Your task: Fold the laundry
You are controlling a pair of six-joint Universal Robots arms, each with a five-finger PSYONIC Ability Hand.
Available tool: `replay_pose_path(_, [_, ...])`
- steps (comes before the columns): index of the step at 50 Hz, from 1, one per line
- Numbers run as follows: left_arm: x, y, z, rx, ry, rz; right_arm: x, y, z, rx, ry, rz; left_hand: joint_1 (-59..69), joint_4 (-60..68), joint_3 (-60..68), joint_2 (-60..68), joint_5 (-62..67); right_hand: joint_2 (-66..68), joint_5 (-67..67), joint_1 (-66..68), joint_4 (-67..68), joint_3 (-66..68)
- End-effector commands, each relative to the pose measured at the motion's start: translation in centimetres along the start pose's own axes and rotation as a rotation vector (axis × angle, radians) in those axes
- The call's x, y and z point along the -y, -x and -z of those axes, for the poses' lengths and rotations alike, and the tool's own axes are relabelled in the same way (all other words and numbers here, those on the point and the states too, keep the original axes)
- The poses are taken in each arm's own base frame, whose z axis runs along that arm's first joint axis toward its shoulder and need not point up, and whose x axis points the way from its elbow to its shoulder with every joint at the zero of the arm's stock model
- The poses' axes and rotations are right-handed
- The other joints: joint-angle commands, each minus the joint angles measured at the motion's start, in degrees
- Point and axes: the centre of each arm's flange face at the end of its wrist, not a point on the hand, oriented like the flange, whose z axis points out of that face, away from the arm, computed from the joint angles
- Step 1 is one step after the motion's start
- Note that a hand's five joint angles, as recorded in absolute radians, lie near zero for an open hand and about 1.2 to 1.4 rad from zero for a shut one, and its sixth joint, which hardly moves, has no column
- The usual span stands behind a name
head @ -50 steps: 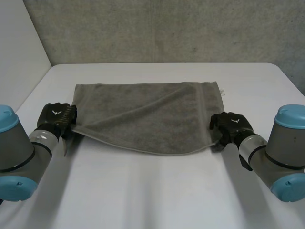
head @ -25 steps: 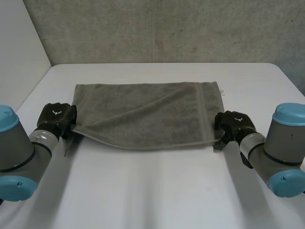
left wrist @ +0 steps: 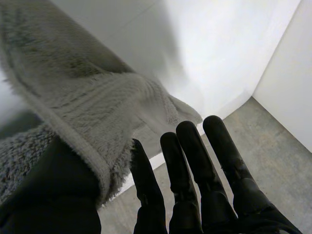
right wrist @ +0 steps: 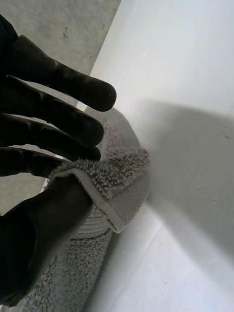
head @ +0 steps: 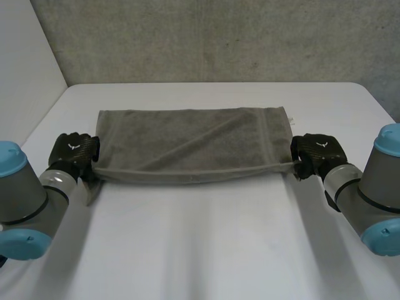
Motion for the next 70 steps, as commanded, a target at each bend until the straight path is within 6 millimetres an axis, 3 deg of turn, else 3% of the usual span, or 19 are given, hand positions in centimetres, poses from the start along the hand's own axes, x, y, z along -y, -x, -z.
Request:
replay_pose_path(1, [-0.9, 0.8, -1.3, 0.030, -0.001, -0.066, 0.3, 0.0, 0.3, 0.000, -0.012, 0.005, 2.1, 2.3, 2.2, 2.3, 2.4, 3.1, 3.6, 3.3, 3.1, 3.2])
replay_pose_path(12, [-1.6, 2.5, -2.1, 0.072, 0.016, -0.109, 1.2, -1.3, 0.7, -0.050, -0.037, 0.061, -1.6, -1.4, -1.5, -1.4, -1.3, 3.1, 3.6, 3.3, 3.1, 3.2])
replay_pose_path(22, [-1.6, 3.0, -1.9, 0.083, 0.025, -0.106, 3.6, -3.8, 1.4, -0.141, -0.180, 0.082, -1.8, -1.6, -1.7, -1.6, -1.5, 3.1, 3.6, 3.3, 3.1, 3.2])
replay_pose_path(36, [-1.1, 2.9, -1.1, 0.081, 0.023, -0.105, 3.0, -3.2, 1.2, -0.111, -0.154, 0.103, -1.4, -1.2, -1.3, -1.2, -1.1, 3.1, 3.6, 3.3, 3.1, 3.2])
replay_pose_path(37, [-1.1, 2.9, -1.1, 0.079, 0.022, -0.104, 2.9, -3.2, 1.2, -0.108, -0.145, 0.103, -1.3, -1.1, -1.1, -1.1, -1.0, 0.8, 1.3, 1.1, 0.9, 0.9])
replay_pose_path(38, [-1.1, 2.9, -1.1, 0.079, 0.022, -0.104, 2.7, -2.9, 1.2, -0.087, -0.132, 0.102, -1.3, -1.1, -1.1, -1.1, -1.0, -26.9, -26.4, -26.6, -26.8, -26.7])
replay_pose_path(39, [-1.1, 2.9, -1.1, 0.079, 0.022, -0.104, 2.7, -2.9, 1.2, -0.087, -0.132, 0.102, 0.1, 0.3, 0.2, 0.3, 0.4, -27.1, -26.6, -26.9, -27.1, -27.0])
replay_pose_path(40, [-1.1, 2.9, -1.1, 0.079, 0.023, -0.104, 2.5, -2.6, 1.3, -0.056, -0.117, 0.102, 1.9, 2.1, 2.0, 2.1, 2.2, -48.9, -48.5, -48.7, -48.9, -48.8])
replay_pose_path(41, [-1.1, 2.9, -1.1, 0.079, 0.023, -0.104, 2.3, -2.3, 1.4, -0.020, -0.096, 0.095, 1.9, 2.1, 2.0, 2.1, 2.2, -59.2, -58.7, -58.9, -59.1, -59.1])
replay_pose_path(42, [-1.1, 2.8, -1.1, 0.077, 0.026, -0.103, 2.3, -2.3, 1.4, -0.020, -0.096, 0.095, 4.8, 5.0, 4.9, 5.0, 5.1, -59.3, -58.8, -59.0, -59.2, -59.2])
replay_pose_path(44, [-1.1, 2.9, -1.0, 0.077, 0.027, -0.103, 1.8, -1.5, 1.7, 0.054, -0.048, 0.074, 9.0, 9.2, 9.1, 9.2, 9.3, -66.9, -66.4, -66.7, -66.9, -66.8])
replay_pose_path(46, [-0.9, 2.8, -0.9, 0.071, 0.033, -0.099, 1.6, -1.1, 1.9, 0.085, -0.030, 0.068, 21.5, 21.8, 21.7, 21.8, 21.9, -66.9, -66.4, -66.7, -66.9, -66.8])
replay_pose_path(50, [-0.2, 2.7, -0.4, 0.062, 0.034, -0.099, 1.6, 0.5, 2.5, 0.140, -0.014, 0.067, 32.3, 32.5, 32.4, 32.5, 32.6, -66.9, -66.4, -66.7, -66.9, -66.8])
replay_pose_path(58, [5.0, 0.8, 2.1, -0.008, -0.062, -0.114, 3.6, 5.4, 4.0, 0.271, -0.050, -0.035, 32.3, 32.6, 32.5, 32.6, 32.7, -66.9, -66.4, -66.7, -66.9, -66.8])
replay_pose_path(60, [6.1, 0.4, 2.6, -0.020, -0.090, -0.118, 4.6, 8.3, 4.8, 0.353, -0.073, -0.105, 32.3, 32.6, 32.5, 32.6, 32.7, -66.9, -66.4, -66.7, -66.9, -66.8])
replay_pose_path(61, [6.9, 0.1, 3.0, -0.030, -0.111, -0.122, 4.6, 8.3, 4.8, 0.353, -0.073, -0.105, 32.3, 32.6, 32.5, 32.6, 32.7, -66.9, -66.4, -66.7, -66.9, -66.8])
replay_pose_path(62, [7.8, 0.0, 3.3, -0.030, -0.133, -0.122, 4.9, 9.8, 5.2, 0.388, -0.081, -0.136, 32.3, 32.6, 32.5, 32.6, 32.7, -66.9, -66.4, -66.7, -66.9, -66.8])
replay_pose_path(66, [9.2, -0.1, 3.7, -0.037, -0.154, -0.121, 4.7, 13.4, 5.6, 0.449, -0.067, -0.202, 32.3, 32.6, 32.5, 32.6, 32.7, -66.9, -66.4, -66.7, -66.9, -66.8])
replay_pose_path(70, [10.2, -0.3, 3.7, -0.046, -0.159, -0.113, 4.2, 15.4, 5.4, 0.447, -0.058, -0.226, 32.3, 32.6, 32.5, 32.6, 32.7, -66.9, -66.4, -66.7, -66.9, -66.8])
